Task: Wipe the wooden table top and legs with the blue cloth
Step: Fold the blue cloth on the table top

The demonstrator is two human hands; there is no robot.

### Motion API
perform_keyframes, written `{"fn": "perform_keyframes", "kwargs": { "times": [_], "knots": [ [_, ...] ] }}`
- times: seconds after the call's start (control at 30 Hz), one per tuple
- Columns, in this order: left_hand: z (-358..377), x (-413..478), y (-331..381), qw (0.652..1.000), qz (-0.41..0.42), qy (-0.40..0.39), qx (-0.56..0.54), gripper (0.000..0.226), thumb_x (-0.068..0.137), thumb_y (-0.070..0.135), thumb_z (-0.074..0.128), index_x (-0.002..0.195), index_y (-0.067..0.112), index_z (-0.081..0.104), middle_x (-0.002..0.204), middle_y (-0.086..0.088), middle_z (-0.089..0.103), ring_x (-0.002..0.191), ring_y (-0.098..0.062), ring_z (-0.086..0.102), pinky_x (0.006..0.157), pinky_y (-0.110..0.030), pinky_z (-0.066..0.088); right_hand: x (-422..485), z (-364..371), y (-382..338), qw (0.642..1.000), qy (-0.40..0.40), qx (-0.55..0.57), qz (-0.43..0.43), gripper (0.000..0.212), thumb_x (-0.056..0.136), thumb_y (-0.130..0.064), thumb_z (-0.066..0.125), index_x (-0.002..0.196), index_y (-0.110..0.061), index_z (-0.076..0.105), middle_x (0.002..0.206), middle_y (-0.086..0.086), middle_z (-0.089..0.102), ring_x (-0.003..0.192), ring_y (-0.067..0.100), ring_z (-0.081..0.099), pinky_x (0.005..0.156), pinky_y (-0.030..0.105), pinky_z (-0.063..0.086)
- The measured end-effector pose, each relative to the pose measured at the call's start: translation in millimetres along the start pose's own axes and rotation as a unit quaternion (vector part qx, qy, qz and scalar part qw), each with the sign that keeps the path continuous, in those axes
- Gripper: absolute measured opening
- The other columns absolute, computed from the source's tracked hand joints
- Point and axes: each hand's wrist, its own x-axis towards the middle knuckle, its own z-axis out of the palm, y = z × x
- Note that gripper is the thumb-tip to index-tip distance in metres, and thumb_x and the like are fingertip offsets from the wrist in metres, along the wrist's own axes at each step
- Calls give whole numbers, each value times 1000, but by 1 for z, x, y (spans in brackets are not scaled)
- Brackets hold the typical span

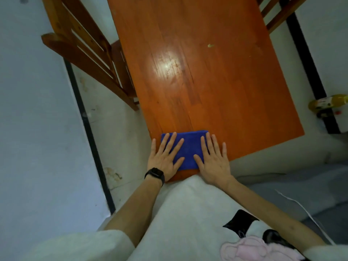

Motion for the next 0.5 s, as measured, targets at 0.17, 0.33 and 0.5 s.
{"fn": "perform_keyframes", "kwargs": {
  "times": [0.17,0.33,0.5],
  "knots": [
    [-13,-18,-30,997,-73,-1,-38,76,97,65,21,150,34,-23,154,-2,-38,143,-20,-30,115,-50,-18,-12,-16,-24,958,76,189,202,69,98,-48,46,152,-10,25,155,16,27,140,33,29,112,47,29],
    [-32,-28,-23,997,68,-24,38,62,103,48,21,157,30,-5,162,2,-20,151,-21,-12,120,-52,-10,2,-44,-31,854,6,417,309,61,86,-34,72,132,-9,41,121,7,55,108,27,57,85,35,46],
    [-32,-30,-16,996,37,-76,-5,61,104,43,25,158,28,2,165,3,-9,152,-20,-7,121,-54,0,7,-58,-43,859,23,433,273,21,75,-22,70,88,-14,55,94,5,64,75,18,58,56,30,40]
  ]
}}
